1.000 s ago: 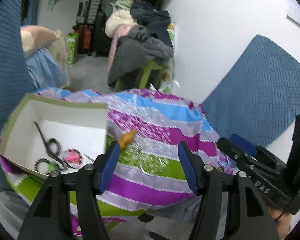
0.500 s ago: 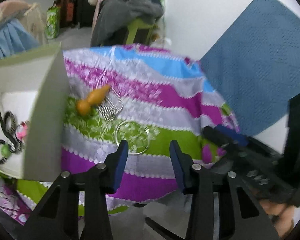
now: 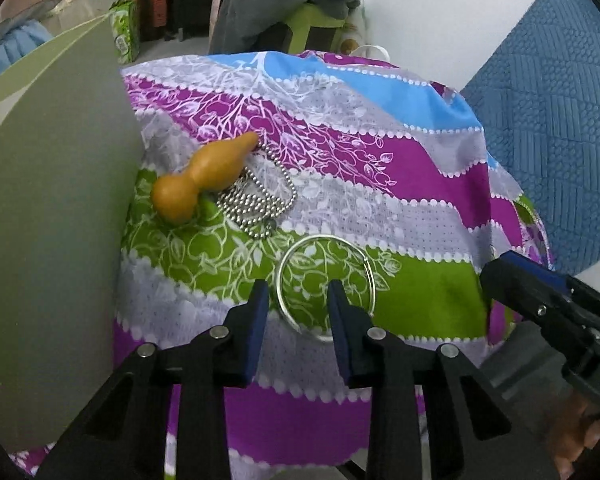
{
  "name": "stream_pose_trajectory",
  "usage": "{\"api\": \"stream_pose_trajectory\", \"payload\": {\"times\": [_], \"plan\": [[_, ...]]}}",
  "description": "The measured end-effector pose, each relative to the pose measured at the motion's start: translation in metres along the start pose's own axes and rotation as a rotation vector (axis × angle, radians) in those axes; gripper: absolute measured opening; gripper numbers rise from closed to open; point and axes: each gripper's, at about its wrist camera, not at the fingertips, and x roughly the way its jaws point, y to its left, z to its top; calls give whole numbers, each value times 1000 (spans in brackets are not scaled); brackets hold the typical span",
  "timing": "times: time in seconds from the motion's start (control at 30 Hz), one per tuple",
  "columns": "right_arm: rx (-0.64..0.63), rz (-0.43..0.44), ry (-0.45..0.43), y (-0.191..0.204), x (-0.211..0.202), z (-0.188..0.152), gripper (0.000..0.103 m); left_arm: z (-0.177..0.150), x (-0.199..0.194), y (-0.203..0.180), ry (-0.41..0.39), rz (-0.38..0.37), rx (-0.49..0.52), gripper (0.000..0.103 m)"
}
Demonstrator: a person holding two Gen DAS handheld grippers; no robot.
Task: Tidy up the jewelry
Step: 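Close the left gripper on the silver hoop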
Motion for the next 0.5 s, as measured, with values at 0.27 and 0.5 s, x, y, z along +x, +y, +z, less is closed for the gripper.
{"api": "stream_pose_trajectory", "payload": {"times": [0.27,0.5], "plan": [[33,57,13,-4,10,9,38,-3,6,-8,-35,53,83,4],[75,63,17,-13,11,12,38,-10,-12,5,-38,19,12,3]]}}
